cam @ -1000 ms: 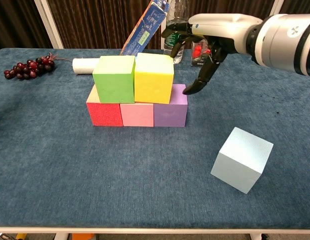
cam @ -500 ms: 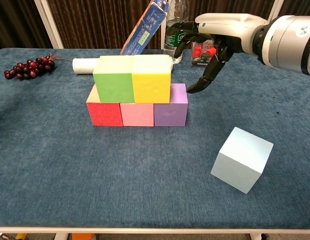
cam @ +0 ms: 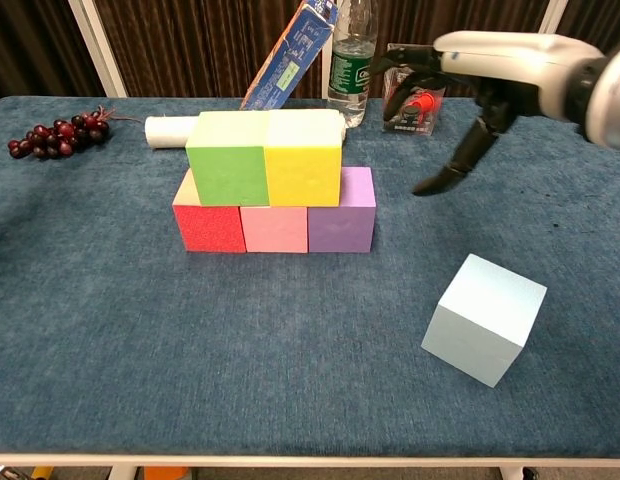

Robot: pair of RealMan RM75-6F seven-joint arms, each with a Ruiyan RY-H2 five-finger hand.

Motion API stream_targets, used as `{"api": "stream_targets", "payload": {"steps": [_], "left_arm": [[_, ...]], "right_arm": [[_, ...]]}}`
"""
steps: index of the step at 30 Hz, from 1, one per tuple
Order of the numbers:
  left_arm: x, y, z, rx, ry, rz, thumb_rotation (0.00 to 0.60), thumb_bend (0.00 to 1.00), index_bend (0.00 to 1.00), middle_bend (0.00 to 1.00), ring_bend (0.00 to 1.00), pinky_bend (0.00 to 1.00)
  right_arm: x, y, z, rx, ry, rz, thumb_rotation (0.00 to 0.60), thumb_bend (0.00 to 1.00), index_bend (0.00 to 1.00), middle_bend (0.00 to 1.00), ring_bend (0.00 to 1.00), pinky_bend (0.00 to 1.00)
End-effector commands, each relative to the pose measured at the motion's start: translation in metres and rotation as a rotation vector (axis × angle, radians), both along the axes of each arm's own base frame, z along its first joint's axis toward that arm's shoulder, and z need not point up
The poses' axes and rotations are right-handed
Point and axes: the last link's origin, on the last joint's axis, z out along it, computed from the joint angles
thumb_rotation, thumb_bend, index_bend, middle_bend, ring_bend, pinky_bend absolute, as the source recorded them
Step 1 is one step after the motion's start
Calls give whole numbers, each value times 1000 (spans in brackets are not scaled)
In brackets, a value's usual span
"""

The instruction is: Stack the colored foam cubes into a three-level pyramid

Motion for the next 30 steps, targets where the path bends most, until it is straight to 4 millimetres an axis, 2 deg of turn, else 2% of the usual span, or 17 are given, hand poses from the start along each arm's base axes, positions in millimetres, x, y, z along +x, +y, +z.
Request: {"api": "stream_targets", "payload": {"steps": [1, 6, 11, 18, 30], "left_arm": [[0, 0, 1, 0, 2, 0, 600, 62, 166, 121, 159, 86], [2, -1, 5, 6, 2, 0, 600, 62, 166, 121, 159, 86], [4, -3, 7, 12, 1, 0, 600, 61, 166, 121, 159, 86], [8, -4, 10, 7, -10, 6, 600, 62, 166, 121, 159, 86], [5, -8, 10, 0, -26, 13, 600, 61, 166, 121, 159, 86]], "right_arm": [[-24, 22, 14, -11, 23, 25, 600, 61, 0, 228, 0, 0], [-50, 41, 31, -21, 97, 112, 600, 71, 4, 243, 0, 0], [-66, 51, 38, -13, 247, 282, 600, 73, 42, 263, 0, 0], [-77, 49, 27, 31, 406, 419, 600, 23, 57, 234, 0, 0], [-82, 56, 9, 57, 439, 500, 600, 10, 45, 194, 0, 0]]}}
